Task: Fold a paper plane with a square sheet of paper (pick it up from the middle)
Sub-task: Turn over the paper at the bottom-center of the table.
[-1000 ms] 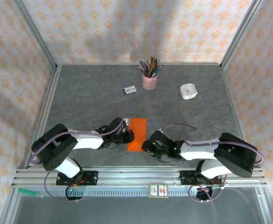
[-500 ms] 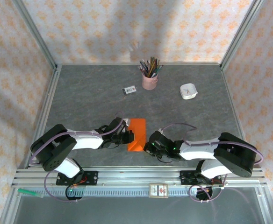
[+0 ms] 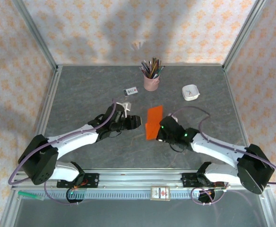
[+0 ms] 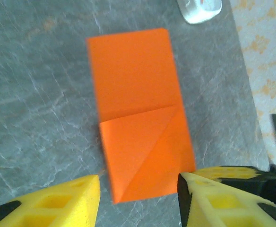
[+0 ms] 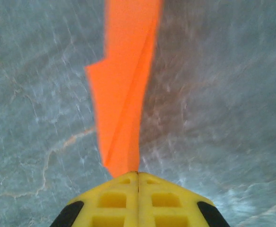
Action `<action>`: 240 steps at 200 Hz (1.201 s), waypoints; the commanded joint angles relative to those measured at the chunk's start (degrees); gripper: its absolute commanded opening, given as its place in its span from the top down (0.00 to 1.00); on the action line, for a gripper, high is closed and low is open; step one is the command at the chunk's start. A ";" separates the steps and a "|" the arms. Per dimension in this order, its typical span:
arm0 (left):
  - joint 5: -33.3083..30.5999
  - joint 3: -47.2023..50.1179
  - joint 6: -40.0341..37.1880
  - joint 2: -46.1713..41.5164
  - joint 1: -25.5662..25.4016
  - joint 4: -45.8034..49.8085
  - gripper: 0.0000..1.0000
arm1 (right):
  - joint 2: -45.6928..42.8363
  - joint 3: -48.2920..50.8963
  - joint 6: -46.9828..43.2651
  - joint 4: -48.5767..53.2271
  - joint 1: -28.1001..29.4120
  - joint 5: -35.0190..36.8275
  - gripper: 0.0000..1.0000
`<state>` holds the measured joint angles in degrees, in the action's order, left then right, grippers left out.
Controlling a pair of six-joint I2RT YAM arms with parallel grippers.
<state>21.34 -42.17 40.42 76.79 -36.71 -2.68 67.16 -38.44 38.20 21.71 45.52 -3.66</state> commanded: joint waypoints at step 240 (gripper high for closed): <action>15.16 7.80 2.99 -2.32 15.23 1.37 0.68 | 22.84 -15.59 -13.13 -2.72 22.20 -6.02 0.96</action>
<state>31.73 -32.10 41.67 72.18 -21.37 2.76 91.15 -55.35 22.37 23.46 67.79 -9.45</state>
